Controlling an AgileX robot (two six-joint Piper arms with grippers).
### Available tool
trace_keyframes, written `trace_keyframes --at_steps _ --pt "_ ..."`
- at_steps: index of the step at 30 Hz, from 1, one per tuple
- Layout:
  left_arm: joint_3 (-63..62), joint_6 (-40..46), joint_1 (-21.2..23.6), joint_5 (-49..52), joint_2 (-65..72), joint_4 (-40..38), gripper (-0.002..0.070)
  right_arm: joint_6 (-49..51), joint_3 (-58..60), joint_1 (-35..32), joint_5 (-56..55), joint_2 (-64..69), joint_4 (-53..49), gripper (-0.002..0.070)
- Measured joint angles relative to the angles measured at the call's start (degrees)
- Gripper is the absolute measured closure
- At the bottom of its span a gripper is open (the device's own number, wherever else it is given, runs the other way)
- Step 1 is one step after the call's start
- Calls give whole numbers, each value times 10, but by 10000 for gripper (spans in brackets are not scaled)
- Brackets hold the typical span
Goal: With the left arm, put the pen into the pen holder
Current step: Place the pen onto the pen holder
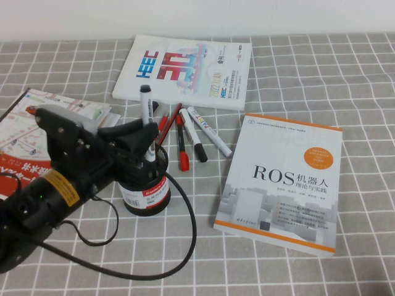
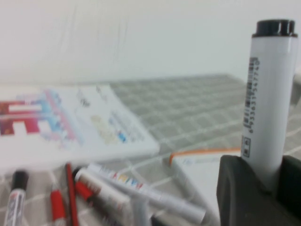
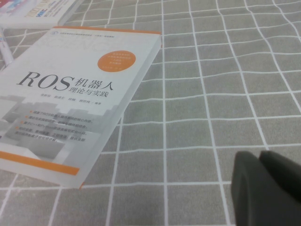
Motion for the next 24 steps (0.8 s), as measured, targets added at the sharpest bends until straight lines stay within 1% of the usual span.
trace_keyframes --at_steps 5,18,21,24 --pt "-9 17 0 24 21 14 566 0 0 0 0 0 0 691" --pt "-10 33 0 70 30 15 564 0 0 0 0 0 0 691" --pt "-10 37 0 76 30 12 518 0 0 0 0 0 0 691" --pt "-10 38 0 86 30 -2 447 0 0 0 0 0 0 691"
